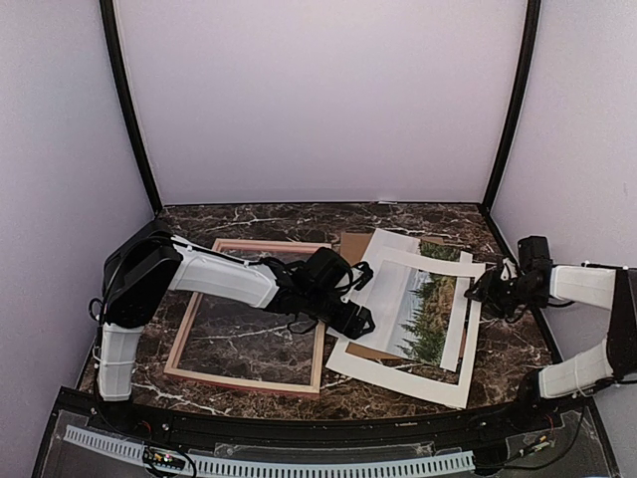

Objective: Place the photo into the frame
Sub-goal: Pick up the mat board from the photo.

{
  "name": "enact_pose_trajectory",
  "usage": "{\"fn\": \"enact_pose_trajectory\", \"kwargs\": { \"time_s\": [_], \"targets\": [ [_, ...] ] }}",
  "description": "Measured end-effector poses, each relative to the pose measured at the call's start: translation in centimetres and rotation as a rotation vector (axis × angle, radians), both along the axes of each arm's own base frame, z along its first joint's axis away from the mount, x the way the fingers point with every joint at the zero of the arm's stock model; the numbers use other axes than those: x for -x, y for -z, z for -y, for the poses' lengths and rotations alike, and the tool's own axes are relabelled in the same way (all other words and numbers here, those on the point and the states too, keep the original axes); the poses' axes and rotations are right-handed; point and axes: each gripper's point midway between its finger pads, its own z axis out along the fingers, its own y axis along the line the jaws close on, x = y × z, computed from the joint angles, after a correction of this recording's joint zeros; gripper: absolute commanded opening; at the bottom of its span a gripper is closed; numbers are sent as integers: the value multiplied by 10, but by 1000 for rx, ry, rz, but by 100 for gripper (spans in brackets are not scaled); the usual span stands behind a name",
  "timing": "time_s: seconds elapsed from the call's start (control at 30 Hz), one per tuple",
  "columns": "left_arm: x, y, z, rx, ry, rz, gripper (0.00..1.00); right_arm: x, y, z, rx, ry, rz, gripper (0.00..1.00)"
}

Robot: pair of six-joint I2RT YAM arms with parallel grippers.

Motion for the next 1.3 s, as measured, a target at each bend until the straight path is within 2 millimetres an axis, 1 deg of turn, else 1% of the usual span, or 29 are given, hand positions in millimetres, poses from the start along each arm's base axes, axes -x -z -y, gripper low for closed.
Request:
{"fn": "enact_pose_trajectory", "kwargs": {
  "time_s": [0.17, 0.33, 0.63, 0.67, 0.7, 0.83, 1.0, 1.07, 1.13, 1.2, 1.3],
  "targets": [
    [0, 0, 0, 0, 0, 0, 80, 0, -3, -3, -2, -31, 18, 43],
    [0, 0, 0, 0, 0, 0, 80, 2, -1, -4, 3, -50, 24, 32],
    [0, 0, 0, -1, 0, 1, 80, 1, -2, -4, 13, -65, 41, 3],
    [0, 0, 0, -2, 0, 0, 80, 1, -2, -4, 14, -66, 42, 0],
    [0, -1, 0, -3, 0, 0, 81, 1, -4, -4, 15, -67, 45, 0],
    [0, -1, 0, -10, 3, 3, 84, -6, -21, -4, 19, -72, 75, 0],
    [0, -6, -2, -21, 7, 6, 90, -23, -66, -6, 12, -86, 168, 0],
    [0, -14, -5, -24, 4, 18, 92, -30, -86, -7, 6, -93, 205, 0],
    [-3, -31, -7, -12, -6, 49, 93, -35, -101, -9, -4, -102, 230, 0],
    [-8, -61, -10, 18, -23, 98, 94, -38, -118, -12, -16, -111, 248, 0],
    [-21, -116, -26, 77, -75, 179, 94, -46, -150, -18, -31, -133, 295, 0]
  ]
}}
